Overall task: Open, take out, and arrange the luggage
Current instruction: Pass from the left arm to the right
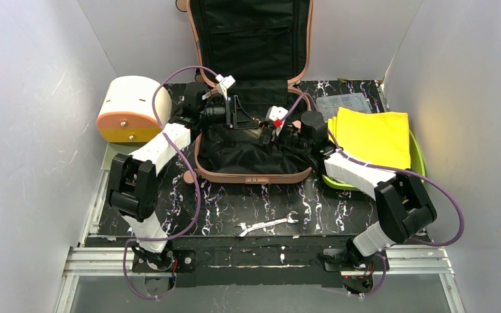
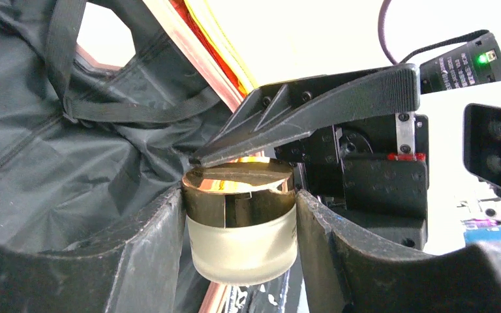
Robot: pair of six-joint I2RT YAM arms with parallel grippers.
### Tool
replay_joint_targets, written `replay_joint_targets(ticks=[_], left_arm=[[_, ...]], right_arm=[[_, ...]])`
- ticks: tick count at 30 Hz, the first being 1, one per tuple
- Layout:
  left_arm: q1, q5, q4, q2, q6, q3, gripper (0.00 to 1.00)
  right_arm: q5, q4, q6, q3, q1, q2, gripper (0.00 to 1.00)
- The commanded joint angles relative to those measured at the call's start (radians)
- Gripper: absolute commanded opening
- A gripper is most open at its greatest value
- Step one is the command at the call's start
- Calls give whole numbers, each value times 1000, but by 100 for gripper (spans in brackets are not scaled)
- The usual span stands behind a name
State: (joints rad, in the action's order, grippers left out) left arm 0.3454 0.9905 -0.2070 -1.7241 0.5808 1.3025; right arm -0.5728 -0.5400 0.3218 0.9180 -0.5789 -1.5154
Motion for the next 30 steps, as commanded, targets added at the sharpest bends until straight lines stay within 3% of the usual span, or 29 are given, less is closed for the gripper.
replay_joint_targets(ticks=[1,3,6,8,11,14,15,21,25,30], left_arm=[[3,20,-37,67,8,-5,11],[1,19,-37,69,9,-6,12],[1,16,-37,70,9,-7,14],[2,16,-38,70,12,-8,22],[1,30,-38,73,14,-9,63],[-11,54,-38,92,10,-11,93],[-20,59,-38,99,9,-10,97],[-54,126,65,104,-66,33,98],[-43,157,442,50,-332,146,98],[-42,198,742,-25,-570,244,98]], right_arm=[[6,-40,-10,20,-4,14,65],[4,-7,5,33,-4,16,53],[-1,2,21,34,-3,26,46],[-4,21,38,39,-4,30,43],[-22,108,123,68,-2,39,41],[-71,315,350,129,-2,49,41],[-83,385,429,146,-2,52,41],[-139,711,768,220,-2,66,41],[-204,904,966,264,-2,60,41],[-248,1094,1145,299,-2,72,41]])
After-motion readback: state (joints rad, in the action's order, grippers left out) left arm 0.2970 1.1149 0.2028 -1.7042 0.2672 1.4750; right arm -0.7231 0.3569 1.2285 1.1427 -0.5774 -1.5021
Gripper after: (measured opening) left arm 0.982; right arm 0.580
